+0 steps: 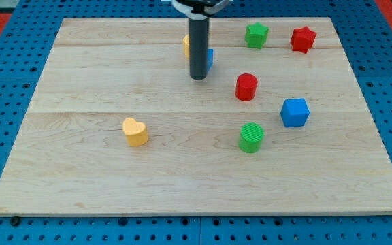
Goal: Push the yellow heart towards the center of the board
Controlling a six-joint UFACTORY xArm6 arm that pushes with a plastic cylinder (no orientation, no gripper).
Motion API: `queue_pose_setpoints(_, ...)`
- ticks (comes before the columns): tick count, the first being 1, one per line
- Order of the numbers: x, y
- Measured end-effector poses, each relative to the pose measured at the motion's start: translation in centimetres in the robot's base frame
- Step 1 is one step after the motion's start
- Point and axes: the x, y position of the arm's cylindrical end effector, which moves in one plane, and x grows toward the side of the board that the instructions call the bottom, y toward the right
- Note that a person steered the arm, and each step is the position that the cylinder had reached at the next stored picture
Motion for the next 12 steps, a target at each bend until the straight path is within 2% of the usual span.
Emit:
queue_pose_setpoints(3,9.6,-5.1)
queue_pose_setpoints(6,13.4,-12.8)
queue_pose_setpoints(7,11.9,-17.3)
queue_pose_setpoints(8,12.4,-18.5)
queue_pose_setpoints(9,17.4,-16.4)
queue_pose_setpoints(10,18.1,-11.9)
queue_pose_setpoints(11,16.8,-7.8)
queue_pose_setpoints(12,15.6,-7.4)
